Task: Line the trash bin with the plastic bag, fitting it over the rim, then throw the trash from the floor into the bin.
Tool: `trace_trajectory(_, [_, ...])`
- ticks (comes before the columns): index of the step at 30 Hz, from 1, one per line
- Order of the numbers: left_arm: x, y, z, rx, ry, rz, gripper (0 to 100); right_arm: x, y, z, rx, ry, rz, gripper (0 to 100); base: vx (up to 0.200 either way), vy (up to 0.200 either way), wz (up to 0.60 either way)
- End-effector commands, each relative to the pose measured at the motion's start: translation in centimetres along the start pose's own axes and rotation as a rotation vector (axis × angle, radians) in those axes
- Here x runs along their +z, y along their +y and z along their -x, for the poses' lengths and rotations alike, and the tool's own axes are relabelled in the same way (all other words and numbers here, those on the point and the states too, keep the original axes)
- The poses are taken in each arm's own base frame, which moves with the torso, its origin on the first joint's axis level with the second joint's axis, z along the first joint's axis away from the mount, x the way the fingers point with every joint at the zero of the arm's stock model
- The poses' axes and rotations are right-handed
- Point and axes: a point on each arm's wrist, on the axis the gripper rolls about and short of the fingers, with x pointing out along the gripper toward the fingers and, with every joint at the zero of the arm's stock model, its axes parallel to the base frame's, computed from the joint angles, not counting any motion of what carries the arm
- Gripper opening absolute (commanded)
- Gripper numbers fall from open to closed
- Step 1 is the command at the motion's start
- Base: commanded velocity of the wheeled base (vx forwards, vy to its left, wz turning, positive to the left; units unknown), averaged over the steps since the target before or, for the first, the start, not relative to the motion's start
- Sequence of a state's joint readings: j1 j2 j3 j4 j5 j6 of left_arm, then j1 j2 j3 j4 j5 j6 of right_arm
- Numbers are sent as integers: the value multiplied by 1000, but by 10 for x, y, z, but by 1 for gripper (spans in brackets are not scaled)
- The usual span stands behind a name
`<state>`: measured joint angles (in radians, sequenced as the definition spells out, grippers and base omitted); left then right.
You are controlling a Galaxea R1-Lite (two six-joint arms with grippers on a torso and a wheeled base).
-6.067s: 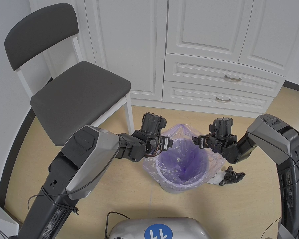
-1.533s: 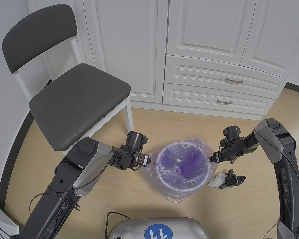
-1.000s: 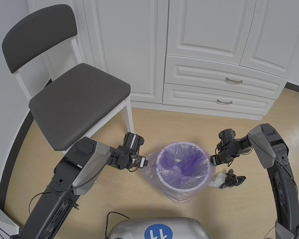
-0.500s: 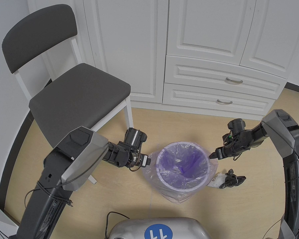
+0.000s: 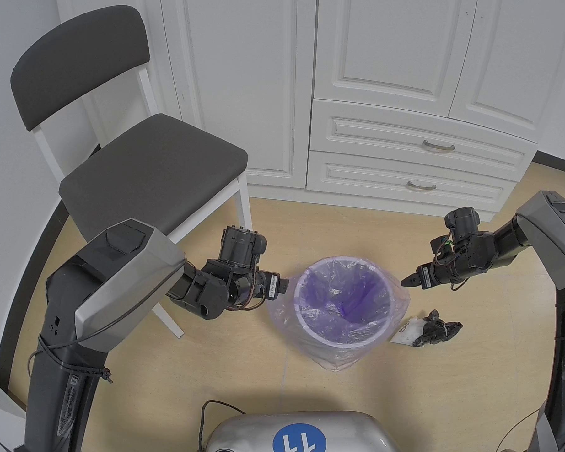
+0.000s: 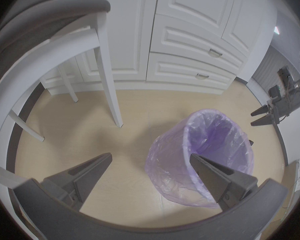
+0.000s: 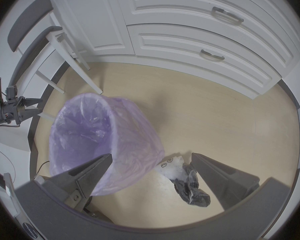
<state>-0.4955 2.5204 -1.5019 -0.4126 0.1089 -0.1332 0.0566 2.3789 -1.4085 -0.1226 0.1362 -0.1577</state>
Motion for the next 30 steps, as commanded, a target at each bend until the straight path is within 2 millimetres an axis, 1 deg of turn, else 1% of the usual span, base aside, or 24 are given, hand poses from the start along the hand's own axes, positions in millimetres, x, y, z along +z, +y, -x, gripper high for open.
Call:
trace_trajectory(1, [-3,-2,5,-7,-26,-2,100,3,2,8,1,-10,9,100,0,0,0])
trace_trajectory(4, [-4,-3,5,-9,-33,-2,100,2,2,10,1,-9,10,100,0,0,0])
trace_trajectory(6, [-9,-4,7,-12,-25,-7,100,-8,0,13,0,23,77,100,0,0,0])
trace_trajectory(8, [-11,-4,7,-11,-19,-7,100,-14,0,11,-1,45,124,100,0,0,0])
trace_trajectory(10, [-14,-3,7,-10,-9,-6,100,-27,-3,5,6,87,183,100,0,0,0])
trace_trajectory(12, [-14,-3,7,-10,-9,-6,100,-28,-2,3,8,91,187,100,0,0,0])
trace_trajectory(13, [-14,-3,8,-8,-9,-4,100,-36,3,-8,26,119,203,100,0,0,0])
trace_trajectory(15, [-14,-3,9,-8,-17,-4,100,-40,4,-16,33,134,206,100,0,0,0])
trace_trajectory(16, [-14,-3,9,-8,-17,-4,100,-40,4,-16,33,134,206,100,0,0,0])
trace_trajectory(17, [-14,-3,9,22,-48,-3,100,-45,4,-30,39,150,204,100,0,0,0])
trace_trajectory(18, [-14,-3,9,22,-48,-3,100,-45,4,-30,39,150,204,100,0,0,0])
trace_trajectory(19, [-12,-3,9,41,-68,0,100,-47,3,-38,43,153,197,100,0,0,0])
trace_trajectory(21, [-11,-2,10,59,-79,4,100,-45,-5,-52,40,135,188,100,0,0,0])
trace_trajectory(22, [-11,-2,10,59,-79,4,100,-45,-5,-52,40,135,188,100,0,0,0])
trace_trajectory(25, [-10,-1,10,75,-85,11,100,-38,-11,-82,50,91,124,100,0,0,0])
trace_trajectory(26, [-11,0,9,77,-83,10,100,-38,-10,-83,50,91,122,100,0,0,0])
trace_trajectory(27, [-11,-1,10,84,-83,10,100,-35,-11,-96,48,74,109,100,0,0,0])
trace_trajectory(30, [-12,-1,9,92,-81,9,100,-35,-11,-117,47,63,112,100,0,0,0])
